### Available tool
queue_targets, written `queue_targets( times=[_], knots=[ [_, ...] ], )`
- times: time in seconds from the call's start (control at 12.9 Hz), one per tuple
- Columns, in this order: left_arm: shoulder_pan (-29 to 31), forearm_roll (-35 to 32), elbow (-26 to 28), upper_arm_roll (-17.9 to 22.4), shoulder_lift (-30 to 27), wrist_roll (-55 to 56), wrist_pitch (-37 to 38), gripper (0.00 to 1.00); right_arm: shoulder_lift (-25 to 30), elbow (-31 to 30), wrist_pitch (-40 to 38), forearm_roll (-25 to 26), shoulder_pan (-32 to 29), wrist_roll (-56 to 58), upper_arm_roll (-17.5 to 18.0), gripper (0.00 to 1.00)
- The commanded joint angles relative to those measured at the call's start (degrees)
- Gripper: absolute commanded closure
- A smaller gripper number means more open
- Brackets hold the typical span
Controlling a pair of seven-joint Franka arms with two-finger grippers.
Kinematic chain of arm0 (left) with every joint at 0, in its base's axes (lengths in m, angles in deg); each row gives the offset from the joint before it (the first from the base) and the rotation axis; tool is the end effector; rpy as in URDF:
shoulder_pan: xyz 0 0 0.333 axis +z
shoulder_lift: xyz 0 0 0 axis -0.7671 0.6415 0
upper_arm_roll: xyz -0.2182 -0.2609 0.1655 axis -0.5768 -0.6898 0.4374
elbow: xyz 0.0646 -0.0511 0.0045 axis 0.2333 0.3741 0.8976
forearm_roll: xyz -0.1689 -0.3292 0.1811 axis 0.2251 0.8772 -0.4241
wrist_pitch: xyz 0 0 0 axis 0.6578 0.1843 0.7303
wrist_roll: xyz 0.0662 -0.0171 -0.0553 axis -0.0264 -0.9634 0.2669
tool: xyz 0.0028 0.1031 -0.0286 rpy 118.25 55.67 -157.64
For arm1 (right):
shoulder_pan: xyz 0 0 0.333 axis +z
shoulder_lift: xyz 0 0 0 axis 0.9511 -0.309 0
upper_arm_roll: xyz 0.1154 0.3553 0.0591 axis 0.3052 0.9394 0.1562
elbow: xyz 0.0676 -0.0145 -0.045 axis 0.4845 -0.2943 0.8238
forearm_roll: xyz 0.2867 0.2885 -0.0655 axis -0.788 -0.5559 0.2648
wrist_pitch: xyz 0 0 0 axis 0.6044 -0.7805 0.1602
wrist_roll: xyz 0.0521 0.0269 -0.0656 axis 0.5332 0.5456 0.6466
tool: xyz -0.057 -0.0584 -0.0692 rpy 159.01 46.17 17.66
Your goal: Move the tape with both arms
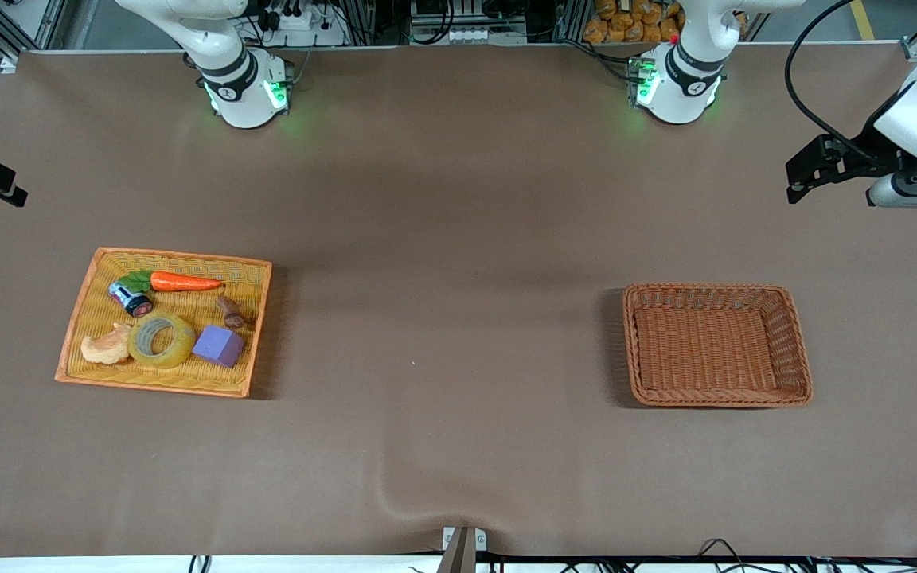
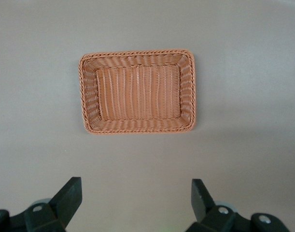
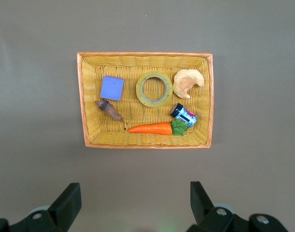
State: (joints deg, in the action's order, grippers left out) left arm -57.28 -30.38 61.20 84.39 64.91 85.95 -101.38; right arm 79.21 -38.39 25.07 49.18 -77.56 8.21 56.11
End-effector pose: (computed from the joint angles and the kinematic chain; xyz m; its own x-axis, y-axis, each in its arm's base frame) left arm 0.5659 -0.0889 0.7214 0.9979 -0.0614 0.0196 -0.0609 -0.9977 -0.0285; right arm 0.5674 -0.0593 0.7218 0.9958 -0.0804 -0.0432 -0.0805 -0.9968 0.0004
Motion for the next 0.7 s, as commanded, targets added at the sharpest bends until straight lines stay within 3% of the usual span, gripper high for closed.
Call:
queue_targets(
  times=[0.0,0.23,0.46,0.62],
  knots=[
    [1.02,2.02,-0.18,-0.09,0.29,0.41,0.84,0.00,0.31,0.05,-0.08,0.29,0.20,-1.01,0.15,0.00],
    [1.56,2.56,0.09,-0.09,0.20,0.68,1.80,0.00,-0.04,-0.38,0.35,0.73,0.55,-0.92,0.15,0.00],
    [1.47,2.64,0.26,-0.18,0.03,0.77,2.07,0.00,-3.89,-1.00,2.19,1.08,0.72,-0.57,0.32,0.00],
    [1.21,2.64,0.09,-0.44,0.20,0.85,1.72,0.00,-4.26,-8.77,11.20,1.08,2.73,-0.30,0.32,0.00]
  ],
)
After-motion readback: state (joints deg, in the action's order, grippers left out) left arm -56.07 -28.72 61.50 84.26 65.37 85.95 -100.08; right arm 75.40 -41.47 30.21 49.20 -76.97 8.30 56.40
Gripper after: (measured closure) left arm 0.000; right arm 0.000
